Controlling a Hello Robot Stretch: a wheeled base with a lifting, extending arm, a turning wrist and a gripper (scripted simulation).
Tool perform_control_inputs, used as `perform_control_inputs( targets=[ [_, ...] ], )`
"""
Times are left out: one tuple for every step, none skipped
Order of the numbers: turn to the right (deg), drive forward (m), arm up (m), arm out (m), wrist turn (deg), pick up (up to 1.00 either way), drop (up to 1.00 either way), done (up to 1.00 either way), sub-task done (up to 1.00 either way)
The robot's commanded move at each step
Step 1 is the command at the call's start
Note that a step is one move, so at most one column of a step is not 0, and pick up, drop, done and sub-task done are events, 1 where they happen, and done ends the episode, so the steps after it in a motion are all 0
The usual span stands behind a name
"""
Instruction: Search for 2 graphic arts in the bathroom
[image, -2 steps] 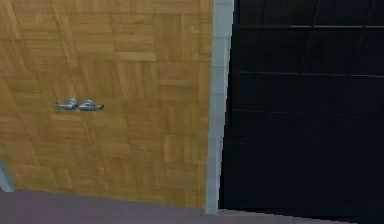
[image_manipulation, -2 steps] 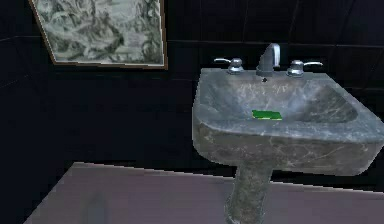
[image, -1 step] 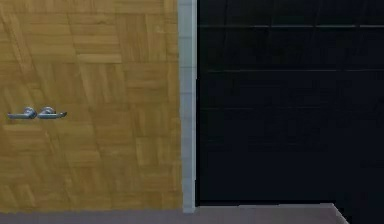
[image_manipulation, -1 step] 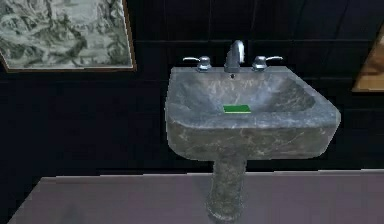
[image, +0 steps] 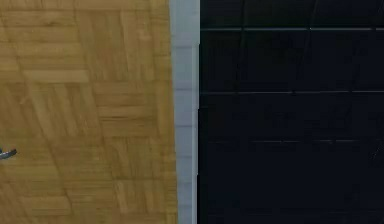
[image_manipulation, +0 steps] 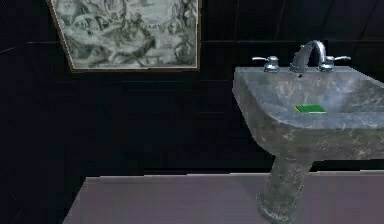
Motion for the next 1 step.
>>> perform_control_inputs(
  targets=[
    [45.0,0.0,0.0,0.0,0.0,0.0,0.0,0.0,0.0]
  ],
)
